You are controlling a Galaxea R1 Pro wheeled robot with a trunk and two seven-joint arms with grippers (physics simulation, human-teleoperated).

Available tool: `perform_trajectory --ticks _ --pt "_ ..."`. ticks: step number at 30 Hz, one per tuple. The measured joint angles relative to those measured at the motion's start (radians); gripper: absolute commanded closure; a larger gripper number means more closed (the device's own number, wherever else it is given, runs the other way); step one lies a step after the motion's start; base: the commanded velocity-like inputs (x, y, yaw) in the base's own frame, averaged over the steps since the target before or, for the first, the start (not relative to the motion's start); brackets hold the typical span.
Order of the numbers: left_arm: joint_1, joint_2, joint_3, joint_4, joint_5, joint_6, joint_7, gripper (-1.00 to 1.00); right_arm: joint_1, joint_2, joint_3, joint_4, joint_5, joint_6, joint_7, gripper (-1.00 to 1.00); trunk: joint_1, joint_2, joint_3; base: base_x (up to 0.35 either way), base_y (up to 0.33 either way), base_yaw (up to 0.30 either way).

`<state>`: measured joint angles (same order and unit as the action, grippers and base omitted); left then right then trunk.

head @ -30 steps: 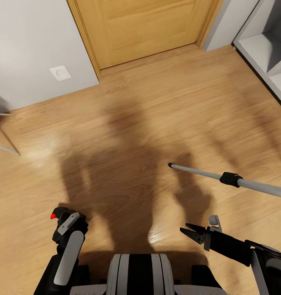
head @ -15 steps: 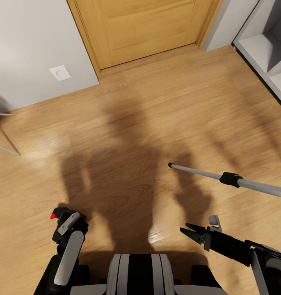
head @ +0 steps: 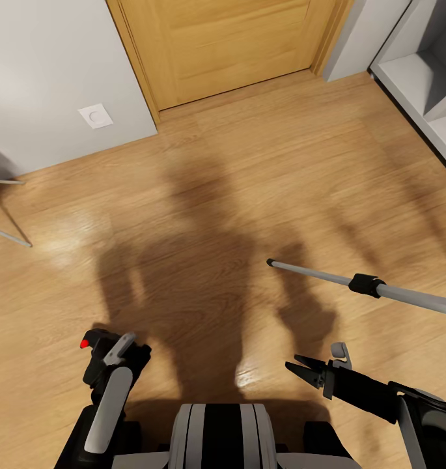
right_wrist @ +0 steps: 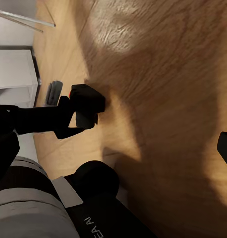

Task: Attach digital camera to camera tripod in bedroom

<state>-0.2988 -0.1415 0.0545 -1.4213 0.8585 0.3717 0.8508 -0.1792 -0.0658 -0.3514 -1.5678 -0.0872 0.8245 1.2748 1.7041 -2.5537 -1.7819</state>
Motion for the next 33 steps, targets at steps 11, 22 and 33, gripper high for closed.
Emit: perform_trajectory --ticks 11,22,33 --pt "0.0 -0.001 -0.001 0.0 0.02 0.0 -0.035 -1.0 0.0 0.0 0.003 0.0 0.0 0.0 -0.001 -1.0 0.0 0.0 0.0 0.0 0.0 0.0" --pt "-0.023 -0.001 -0.003 -0.012 0.023 -0.119 -0.04 -1.0 0.0 0.001 0.005 0.001 -0.001 -0.04 -0.006 -1.0 0.0 0.0 0.0 0.0 0.0 0.0" --pt "-0.066 0.0 -0.003 -0.014 0.021 -0.17 -0.04 -1.0 0.0 0.001 0.005 0.001 -0.001 -0.046 -0.008 -1.0 0.0 0.0 0.0 0.0 0.0 0.0"
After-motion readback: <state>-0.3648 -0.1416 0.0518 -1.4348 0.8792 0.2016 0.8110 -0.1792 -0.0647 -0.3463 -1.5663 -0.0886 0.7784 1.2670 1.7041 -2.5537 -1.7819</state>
